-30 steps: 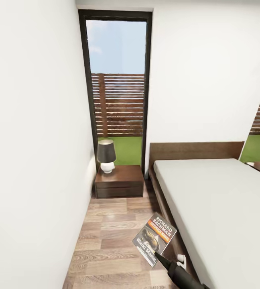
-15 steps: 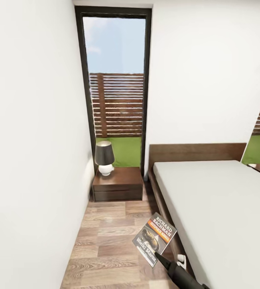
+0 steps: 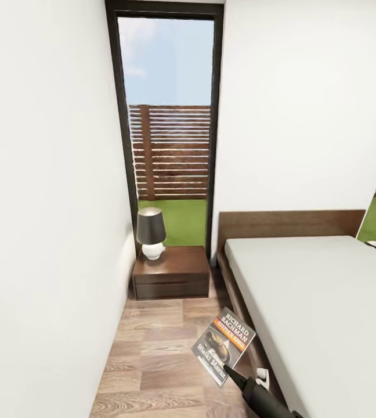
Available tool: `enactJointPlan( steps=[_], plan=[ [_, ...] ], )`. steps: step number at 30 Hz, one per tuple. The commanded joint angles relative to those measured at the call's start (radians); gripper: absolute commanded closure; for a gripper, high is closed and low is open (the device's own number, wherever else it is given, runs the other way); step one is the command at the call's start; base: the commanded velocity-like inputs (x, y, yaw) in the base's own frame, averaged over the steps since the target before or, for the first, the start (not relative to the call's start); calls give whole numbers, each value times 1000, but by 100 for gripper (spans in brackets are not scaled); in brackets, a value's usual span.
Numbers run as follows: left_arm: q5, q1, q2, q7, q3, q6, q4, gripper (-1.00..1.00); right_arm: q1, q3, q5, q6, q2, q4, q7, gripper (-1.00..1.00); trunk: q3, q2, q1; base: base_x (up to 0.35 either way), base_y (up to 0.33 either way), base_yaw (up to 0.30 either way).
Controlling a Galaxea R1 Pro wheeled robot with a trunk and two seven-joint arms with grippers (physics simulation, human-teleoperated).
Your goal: In the bedroom, move the book from the bed onto either nightstand, and place the two sandals side by side next to the bed.
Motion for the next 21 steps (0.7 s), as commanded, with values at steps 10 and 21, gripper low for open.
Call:
enactJointPlan(
  steps=[10, 21],
  plan=[
    [5, 1, 1, 6, -9, 0, -3, -100, 0, 2, -10, 11, 0, 0, 2, 100, 0, 0, 1, 318, 101, 0],
    [5, 1, 1, 6, -9, 0, -3, -100, 0, 3, -10, 11, 1, 0, 2, 100, 0, 0, 1, 320, 72, 0]
  ],
)
